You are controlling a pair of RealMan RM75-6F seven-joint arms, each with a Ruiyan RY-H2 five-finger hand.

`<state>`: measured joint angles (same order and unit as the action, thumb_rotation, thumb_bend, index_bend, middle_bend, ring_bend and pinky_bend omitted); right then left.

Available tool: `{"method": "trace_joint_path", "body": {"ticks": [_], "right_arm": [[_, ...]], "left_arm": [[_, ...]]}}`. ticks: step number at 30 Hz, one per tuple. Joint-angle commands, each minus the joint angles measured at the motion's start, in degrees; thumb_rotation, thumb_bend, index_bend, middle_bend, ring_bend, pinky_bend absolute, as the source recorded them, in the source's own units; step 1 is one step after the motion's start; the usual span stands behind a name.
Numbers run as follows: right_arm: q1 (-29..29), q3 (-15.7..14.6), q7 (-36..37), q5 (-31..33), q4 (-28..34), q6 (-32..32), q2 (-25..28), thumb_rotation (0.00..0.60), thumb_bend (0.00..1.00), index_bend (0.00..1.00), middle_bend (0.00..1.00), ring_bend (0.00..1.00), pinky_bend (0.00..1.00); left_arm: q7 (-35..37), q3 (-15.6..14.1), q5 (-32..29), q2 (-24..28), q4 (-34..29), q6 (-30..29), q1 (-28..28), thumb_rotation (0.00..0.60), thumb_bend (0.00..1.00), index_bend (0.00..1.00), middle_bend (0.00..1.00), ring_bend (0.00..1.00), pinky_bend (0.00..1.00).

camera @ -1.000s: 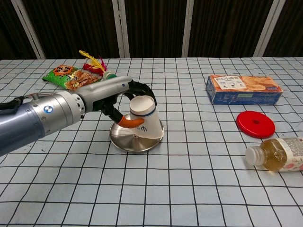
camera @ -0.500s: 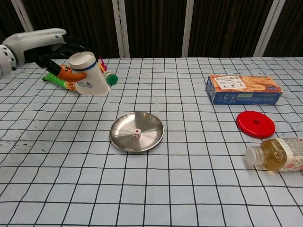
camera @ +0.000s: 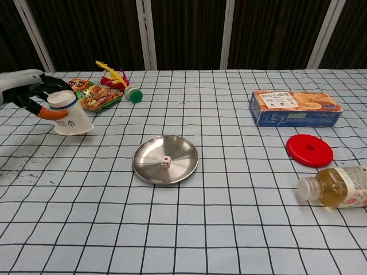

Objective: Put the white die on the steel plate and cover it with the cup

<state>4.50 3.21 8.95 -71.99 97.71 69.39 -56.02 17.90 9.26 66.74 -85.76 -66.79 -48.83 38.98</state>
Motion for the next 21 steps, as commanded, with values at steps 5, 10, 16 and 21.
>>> {"method": "trace_joint_path", "body": {"ticks": [5,10,16,21], "right_arm": [[0.25,-0.05,-0.48,0.24,0.48,-0.49,0.14,0.600,0.10,0.21,0.19,0.15,0.01],[0.29,-0.17,-0.63,0.09,0.49,-0.54,0.03,0.600,0.10,0.21,0.19,0.15,0.01],[0.46,-0.21,-0.74,0.05,0.88,-0.80,0.09,0.600,0.10,0.21,0.19,0.15,0.01],[0.27,-0.28,-0.55,-0.23,1.39,-0.43,0.46,0.600,0.10,0.21,0.19,0.15,0.01]], "left_arm": [[0.26,-2.33,4.32,-0.25,1.92,0.58,-0.32,0.600,0.24,0.09,0.02,0.00,0.09],[-2.86,-2.52,6.53,0.68,0.52,-2.84,-0.86,0.600,0.12,0.02,0.00,0.00,0.01],[-7.58,-2.00,9.76,4.83,-6.65,-11.51,-3.11,0.600,0.12,0.01,0.01,0.00,0.01],[-18.34,-4.66,14.14,14.21,-23.93,-27.26,-11.94,0.600,0.20,0.10,0.10,0.00,0.03]]}}
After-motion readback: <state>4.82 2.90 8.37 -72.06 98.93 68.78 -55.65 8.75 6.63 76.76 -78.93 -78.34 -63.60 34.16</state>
